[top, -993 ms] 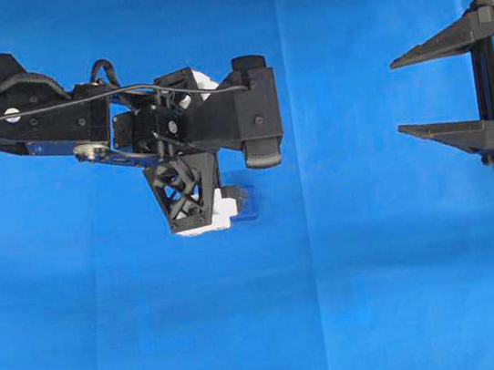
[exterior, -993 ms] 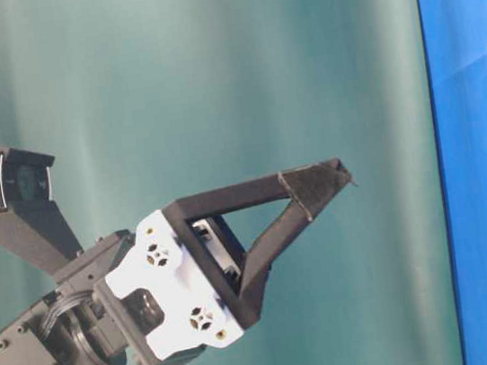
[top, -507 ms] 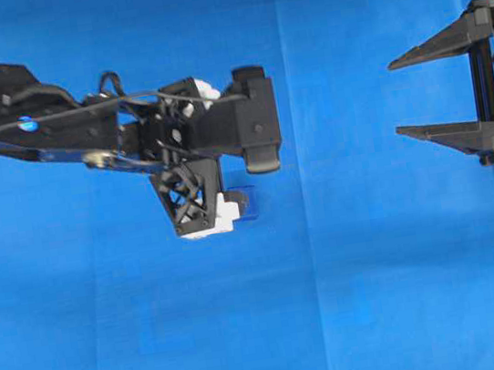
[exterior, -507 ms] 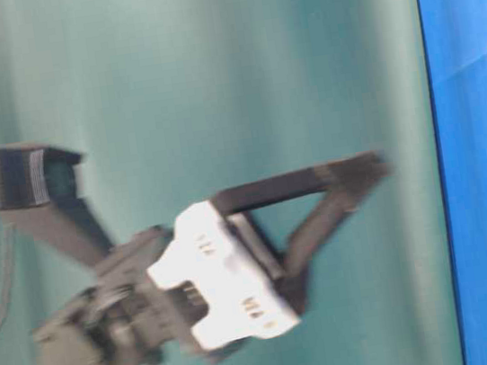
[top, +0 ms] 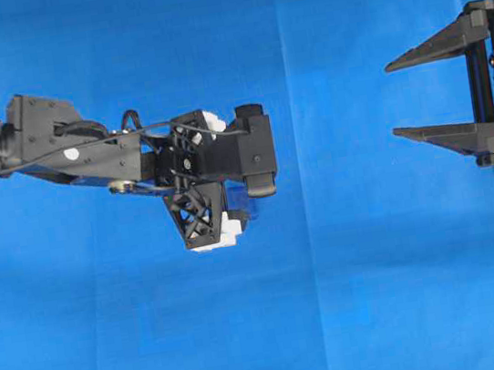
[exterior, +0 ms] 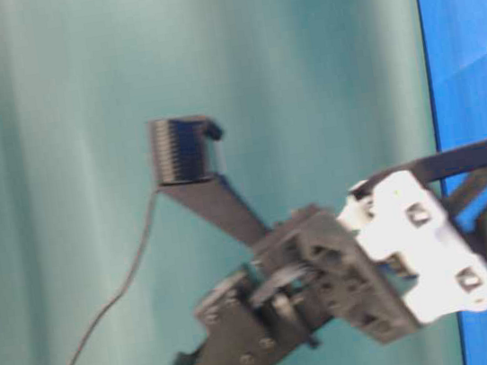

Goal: Handover the blue block to the right arm after grasping it with the left arm, then place it in the designated position.
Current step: 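Lower the open left gripper over the blue cube, then close the left gripper on the blue cube and lift it, then raise the cube and rotate the left gripper toward the right arm, then move the open right gripper toward the cube held by the left gripper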

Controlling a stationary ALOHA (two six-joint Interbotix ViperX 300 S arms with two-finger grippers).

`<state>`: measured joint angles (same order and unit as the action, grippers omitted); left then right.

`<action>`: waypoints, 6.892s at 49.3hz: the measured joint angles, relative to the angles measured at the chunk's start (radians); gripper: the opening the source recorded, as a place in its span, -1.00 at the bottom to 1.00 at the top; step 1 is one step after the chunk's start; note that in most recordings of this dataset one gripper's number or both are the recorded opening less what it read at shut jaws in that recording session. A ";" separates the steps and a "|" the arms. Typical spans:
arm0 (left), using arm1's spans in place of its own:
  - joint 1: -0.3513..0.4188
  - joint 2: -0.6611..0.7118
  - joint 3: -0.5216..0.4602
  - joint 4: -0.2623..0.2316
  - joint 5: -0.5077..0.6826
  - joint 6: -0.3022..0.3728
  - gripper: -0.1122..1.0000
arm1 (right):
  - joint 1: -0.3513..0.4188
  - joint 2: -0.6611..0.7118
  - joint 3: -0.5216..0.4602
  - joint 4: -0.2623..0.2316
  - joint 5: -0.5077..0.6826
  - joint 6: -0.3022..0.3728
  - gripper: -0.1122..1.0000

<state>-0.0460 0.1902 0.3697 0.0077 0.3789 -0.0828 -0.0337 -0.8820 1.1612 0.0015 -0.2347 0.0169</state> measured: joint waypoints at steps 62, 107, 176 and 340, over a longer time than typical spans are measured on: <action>-0.029 0.155 -0.038 0.005 -0.014 -0.020 0.07 | -0.012 0.015 0.000 -0.002 -0.002 0.000 0.94; -0.025 -0.109 -0.054 0.008 0.156 -0.009 0.07 | -0.012 0.015 0.000 0.000 -0.002 0.002 0.94; -0.006 -0.310 -0.172 0.017 0.413 0.011 0.07 | -0.012 0.015 0.000 0.000 -0.002 0.002 0.94; 0.009 -0.644 0.442 0.012 -0.594 0.003 0.07 | 0.055 0.029 -0.101 -0.876 0.083 -0.502 0.90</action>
<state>-0.0368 -0.4541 0.8115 0.0199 -0.2148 -0.0798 0.0215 -0.8529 1.0600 -0.8744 -0.1519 -0.4847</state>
